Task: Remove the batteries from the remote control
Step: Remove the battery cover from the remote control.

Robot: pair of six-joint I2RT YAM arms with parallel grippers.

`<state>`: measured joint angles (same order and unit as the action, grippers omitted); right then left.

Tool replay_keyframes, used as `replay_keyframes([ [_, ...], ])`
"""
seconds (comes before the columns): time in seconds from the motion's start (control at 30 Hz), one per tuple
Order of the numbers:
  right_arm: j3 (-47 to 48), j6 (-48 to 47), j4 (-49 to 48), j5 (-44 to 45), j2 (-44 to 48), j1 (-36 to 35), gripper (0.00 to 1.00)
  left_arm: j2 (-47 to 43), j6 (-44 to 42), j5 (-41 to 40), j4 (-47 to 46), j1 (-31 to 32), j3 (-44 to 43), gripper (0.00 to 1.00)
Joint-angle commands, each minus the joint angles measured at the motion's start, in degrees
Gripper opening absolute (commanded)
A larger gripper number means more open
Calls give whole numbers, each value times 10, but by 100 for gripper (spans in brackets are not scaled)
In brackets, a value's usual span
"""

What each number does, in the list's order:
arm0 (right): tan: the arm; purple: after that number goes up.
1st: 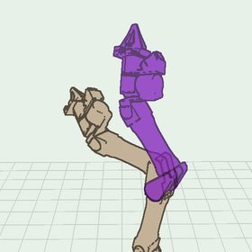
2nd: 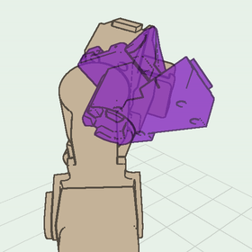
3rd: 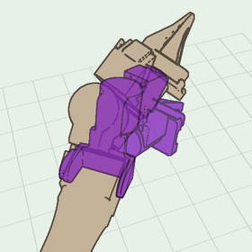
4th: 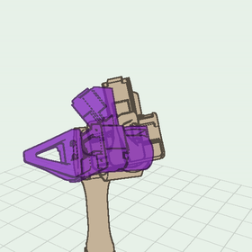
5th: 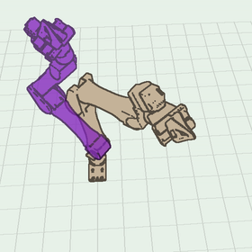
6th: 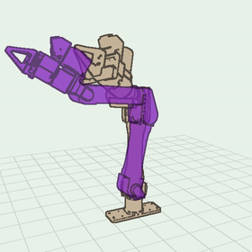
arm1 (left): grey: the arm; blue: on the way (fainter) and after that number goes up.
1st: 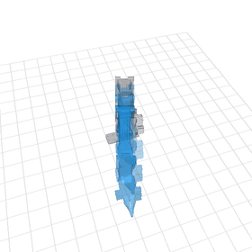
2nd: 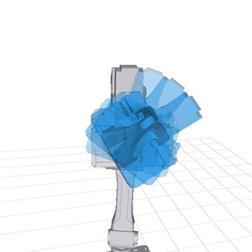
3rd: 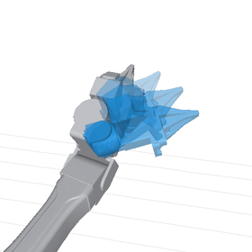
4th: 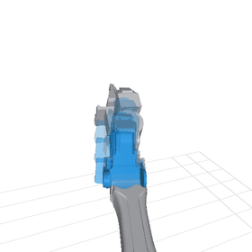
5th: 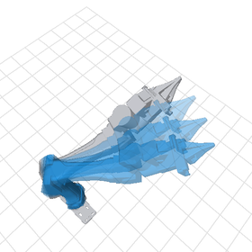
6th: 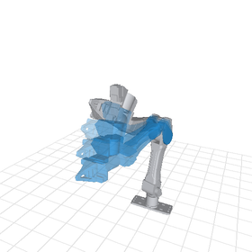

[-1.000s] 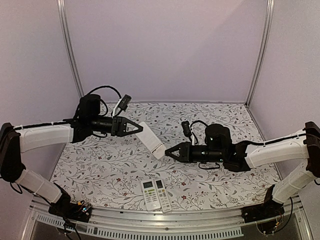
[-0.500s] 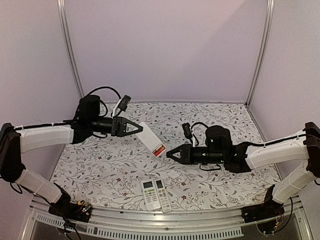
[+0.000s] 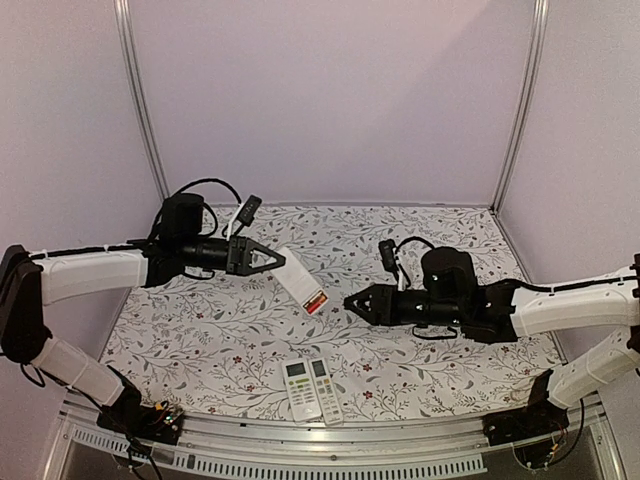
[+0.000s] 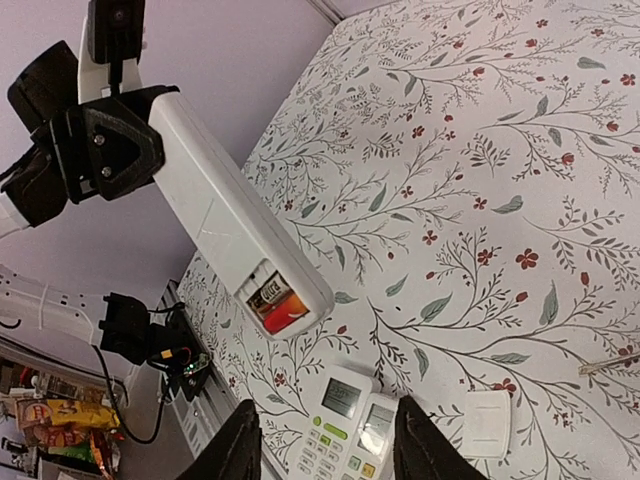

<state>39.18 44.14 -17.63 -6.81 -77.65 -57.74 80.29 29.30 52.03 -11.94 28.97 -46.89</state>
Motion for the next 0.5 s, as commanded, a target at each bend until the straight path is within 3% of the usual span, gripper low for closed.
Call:
replay_keyframes([
  [0.0,54,-67,120,63,4,-19,49,22,-15,-11,28,1,-20,0],
  [0.13,120,-117,191,104,-33,-36,60,42,-24,-16,56,10,-32,0],
  [0.37,197,-168,219,115,-108,-58,86,64,-19,0,64,22,-39,0],
  [0.47,236,-185,242,131,-145,-67,90,72,-18,9,65,26,-42,0],
])
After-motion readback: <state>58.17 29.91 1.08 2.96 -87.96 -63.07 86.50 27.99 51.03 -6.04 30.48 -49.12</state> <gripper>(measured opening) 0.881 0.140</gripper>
